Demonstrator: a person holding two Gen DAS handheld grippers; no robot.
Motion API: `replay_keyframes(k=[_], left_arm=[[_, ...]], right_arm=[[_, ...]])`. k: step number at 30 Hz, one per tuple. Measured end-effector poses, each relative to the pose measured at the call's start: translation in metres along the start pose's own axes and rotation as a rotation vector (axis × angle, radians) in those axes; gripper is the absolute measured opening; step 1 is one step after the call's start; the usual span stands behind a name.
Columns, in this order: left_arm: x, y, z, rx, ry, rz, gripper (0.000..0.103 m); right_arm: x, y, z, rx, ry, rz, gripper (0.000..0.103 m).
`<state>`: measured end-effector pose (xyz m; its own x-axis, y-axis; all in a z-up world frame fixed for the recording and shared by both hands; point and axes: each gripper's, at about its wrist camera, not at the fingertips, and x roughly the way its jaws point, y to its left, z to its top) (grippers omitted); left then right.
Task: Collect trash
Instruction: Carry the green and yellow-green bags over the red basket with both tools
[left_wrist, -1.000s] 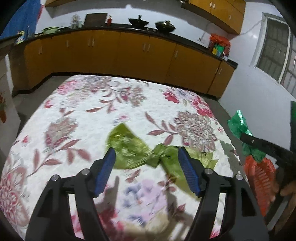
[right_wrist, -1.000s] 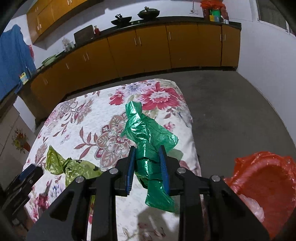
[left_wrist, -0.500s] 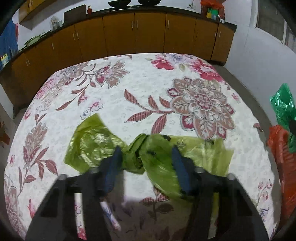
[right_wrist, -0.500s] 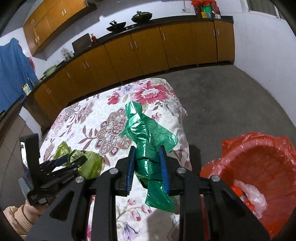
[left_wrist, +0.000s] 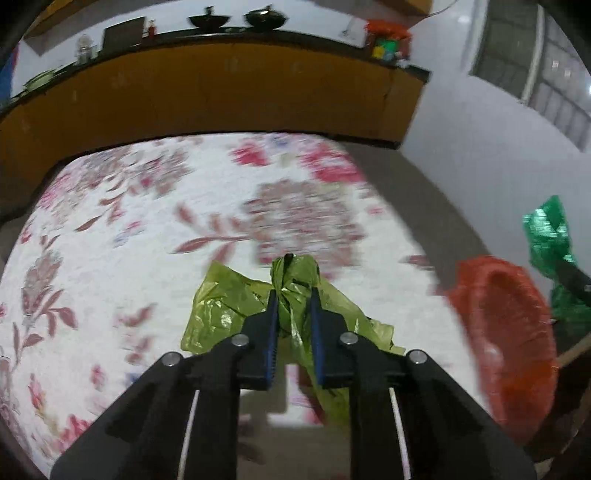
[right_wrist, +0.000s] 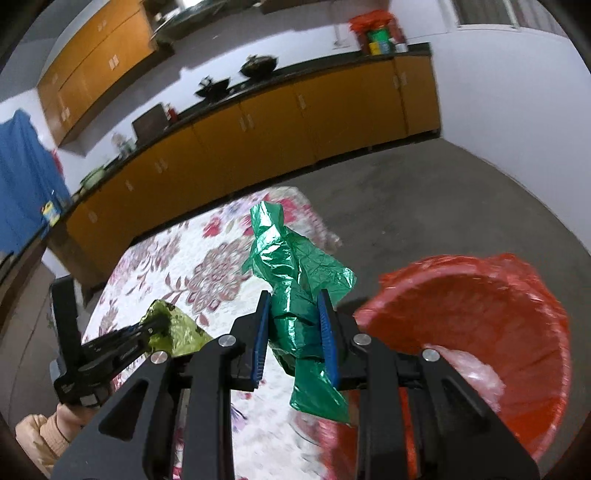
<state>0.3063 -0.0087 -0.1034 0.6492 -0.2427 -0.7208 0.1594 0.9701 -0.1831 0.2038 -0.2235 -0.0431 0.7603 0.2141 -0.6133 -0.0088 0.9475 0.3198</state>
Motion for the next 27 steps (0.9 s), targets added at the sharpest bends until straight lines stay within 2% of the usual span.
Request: replay_keyframes(k=[5,15,20,27], left_arm=[[-0.022,-0.056,-0.001,0.055,-0.025,-0.133,0.016],[-0.044,-0.146,-0.007,0.164,-0.026,-0.312,0.016],[-0.044,-0.179,-0.015,0.213,-0.011,-0.355,0.017],[-0.035,-0.206,-0.021,0.251,0.009,-0.388,0.017]], right_arm=[[-0.029,-0.027,-0.004,0.056,-0.046,-0.043,0.026],[-0.076,-0.072,-0.012,0.139,-0.118,-0.105,0.026],[-0.086,-0.085,-0.012,0.174,-0.14,-0.103,0.026],[-0.095,-0.101,-0.014,0.209,-0.158,-0.1,0.026]])
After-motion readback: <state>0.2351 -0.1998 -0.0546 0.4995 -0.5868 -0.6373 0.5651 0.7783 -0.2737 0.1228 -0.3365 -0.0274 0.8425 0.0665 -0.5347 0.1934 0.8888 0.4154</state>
